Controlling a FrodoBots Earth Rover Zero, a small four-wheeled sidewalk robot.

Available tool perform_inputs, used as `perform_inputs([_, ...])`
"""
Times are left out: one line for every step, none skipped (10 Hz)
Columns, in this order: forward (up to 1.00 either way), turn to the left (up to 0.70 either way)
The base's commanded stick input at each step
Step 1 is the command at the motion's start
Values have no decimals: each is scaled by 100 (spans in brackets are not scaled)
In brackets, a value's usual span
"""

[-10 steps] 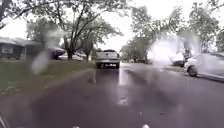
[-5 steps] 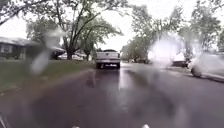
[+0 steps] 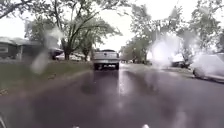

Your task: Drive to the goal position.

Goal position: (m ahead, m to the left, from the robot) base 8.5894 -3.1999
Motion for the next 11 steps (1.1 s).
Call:
perform_inputs([70, 0])
perform_inputs([70, 0])
perform_inputs([70, 0])
perform_inputs([70, 0])
perform_inputs([70, 0])
perform_inputs([70, 0])
perform_inputs([70, 0])
perform_inputs([70, 0])
perform_inputs([70, 0])
perform_inputs([70, 0])
perform_inputs([70, -18])
